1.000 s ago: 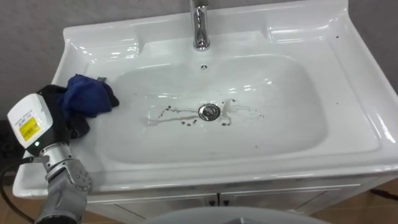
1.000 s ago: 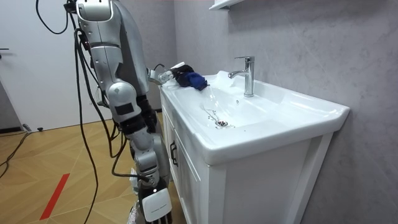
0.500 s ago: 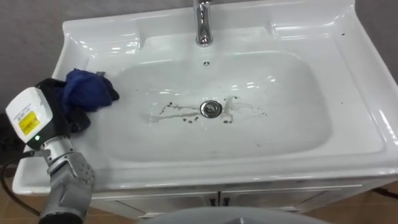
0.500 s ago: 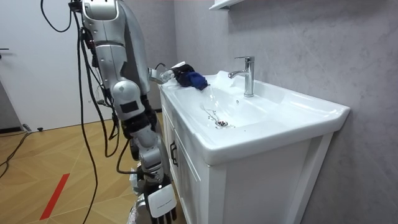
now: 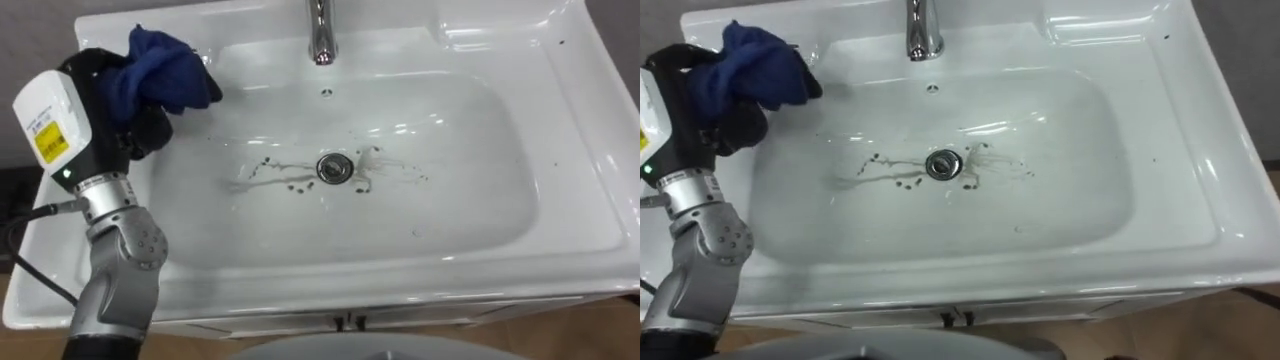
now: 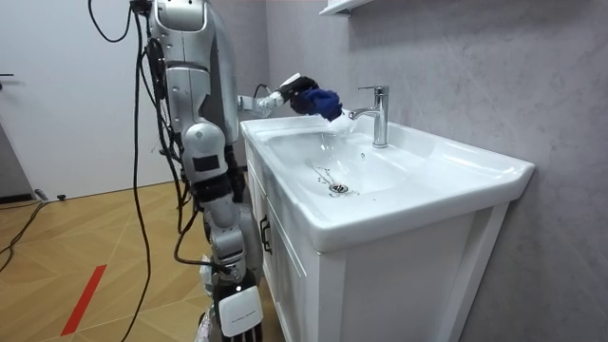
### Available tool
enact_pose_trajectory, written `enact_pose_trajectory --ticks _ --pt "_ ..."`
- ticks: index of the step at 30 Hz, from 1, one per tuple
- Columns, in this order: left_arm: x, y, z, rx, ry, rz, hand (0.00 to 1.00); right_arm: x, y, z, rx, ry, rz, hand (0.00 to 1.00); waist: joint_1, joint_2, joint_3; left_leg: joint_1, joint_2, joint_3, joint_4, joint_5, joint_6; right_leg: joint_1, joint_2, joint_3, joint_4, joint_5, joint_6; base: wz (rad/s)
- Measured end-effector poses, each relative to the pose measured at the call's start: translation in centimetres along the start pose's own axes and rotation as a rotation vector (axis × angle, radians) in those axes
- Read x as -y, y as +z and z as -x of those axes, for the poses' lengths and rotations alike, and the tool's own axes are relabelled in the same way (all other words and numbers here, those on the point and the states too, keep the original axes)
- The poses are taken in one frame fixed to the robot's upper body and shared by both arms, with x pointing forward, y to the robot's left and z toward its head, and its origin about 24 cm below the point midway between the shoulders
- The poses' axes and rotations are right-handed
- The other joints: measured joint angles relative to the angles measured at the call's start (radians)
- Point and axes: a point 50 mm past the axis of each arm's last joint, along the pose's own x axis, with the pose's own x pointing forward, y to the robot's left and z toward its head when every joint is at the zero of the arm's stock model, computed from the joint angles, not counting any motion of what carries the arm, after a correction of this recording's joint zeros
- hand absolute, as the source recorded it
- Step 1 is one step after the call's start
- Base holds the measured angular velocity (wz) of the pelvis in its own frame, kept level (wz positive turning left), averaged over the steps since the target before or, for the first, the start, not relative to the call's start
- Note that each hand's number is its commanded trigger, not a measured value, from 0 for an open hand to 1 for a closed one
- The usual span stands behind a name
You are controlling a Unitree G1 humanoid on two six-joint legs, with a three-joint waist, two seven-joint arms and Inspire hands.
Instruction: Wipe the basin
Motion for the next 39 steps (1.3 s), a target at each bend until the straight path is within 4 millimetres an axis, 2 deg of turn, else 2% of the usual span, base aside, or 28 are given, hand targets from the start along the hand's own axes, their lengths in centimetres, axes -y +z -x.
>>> enact_pose_trajectory --ticks 4,10,14,16,20,26,31,35,39 --pt "-0.8 1.4 -0.6 0.062 0.046 0.05 1.0 0.0 0.2 0.0 0.014 -0.001 0.013 0.0 -0.009 -0.003 0.0014 0.012 0.0 0.004 0.0 0.0 0.0 0.006 0.0 0.001 0.0 0.0 0.0 -0.02" --pt "-1.0 1.7 -0.7 0.071 0.048 0.058 1.0 -0.1 0.0 0.0 0.004 0.024 0.014 0.0 -0.011 -0.01 0.0043 0.012 0.0 0.021 0.0 0.0 0.0 0.0 0.0 0.004 0.001 -0.001 0.0 -0.01" --pt "-0.8 1.7 -0.7 0.072 0.022 0.058 1.0 -0.3 -0.1 0.0 -0.009 0.048 0.024 0.0 -0.008 -0.014 0.0033 0.012 0.0 0.026 0.0 0.0 0.0 -0.002 -0.001 0.007 0.001 -0.001 0.0 -0.02" --pt "-0.7 1.6 -0.6 0.07 0.003 0.054 1.0 -0.4 -0.1 0.0 -0.011 0.069 0.036 0.0 -0.011 -0.024 0.005 0.011 0.0 0.028 0.001 0.0 0.0 -0.003 -0.001 0.005 0.002 -0.001 0.0 0.0" --pt "-0.6 1.2 0.0 0.063 -0.033 0.029 1.0 -0.6 -0.1 0.0 -0.014 0.086 0.066 0.0 -0.024 -0.034 -0.001 0.005 0.0 0.029 0.002 0.0 0.0 -0.001 -0.001 0.0 0.003 -0.001 0.0 0.07" --pt "1.4 -0.5 1.7 0.024 -0.162 -0.055 1.0 -0.8 0.0 0.0 -0.011 0.091 0.092 0.0 -0.025 -0.04 -0.0021 0.005 0.001 0.031 0.003 0.0 0.0 0.004 -0.002 -0.001 0.006 -0.001 0.0 0.0" --pt "4.6 -2.4 4.7 -0.044 -0.387 -0.126 1.0 -0.9 0.2 0.0 -0.008 0.113 0.094 0.0 -0.033 -0.035 0.0001 0.005 0.002 0.032 0.004 0.0 0.0 0.004 -0.001 -0.001 0.007 -0.001 0.0 0.0" --pt "5.5 -2.5 5.7 -0.053 -0.459 -0.131 1.0 -0.9 0.2 0.0 -0.011 0.113 0.102 0.0 -0.046 -0.027 0.0067 0.005 0.002 0.034 0.004 0.0 0.0 0.002 -0.001 0.0 0.004 -0.001 0.0 0.01" --pt "5.7 -2.8 6.0 -0.066 -0.487 -0.14 1.0 -1.0 0.0 0.0 -0.02 0.128 0.1 0.0 -0.06 -0.022 0.0064 0.014 0.002 0.036 0.003 0.0 0.0 0.006 -0.001 0.001 0.004 -0.001 0.0 -0.03"
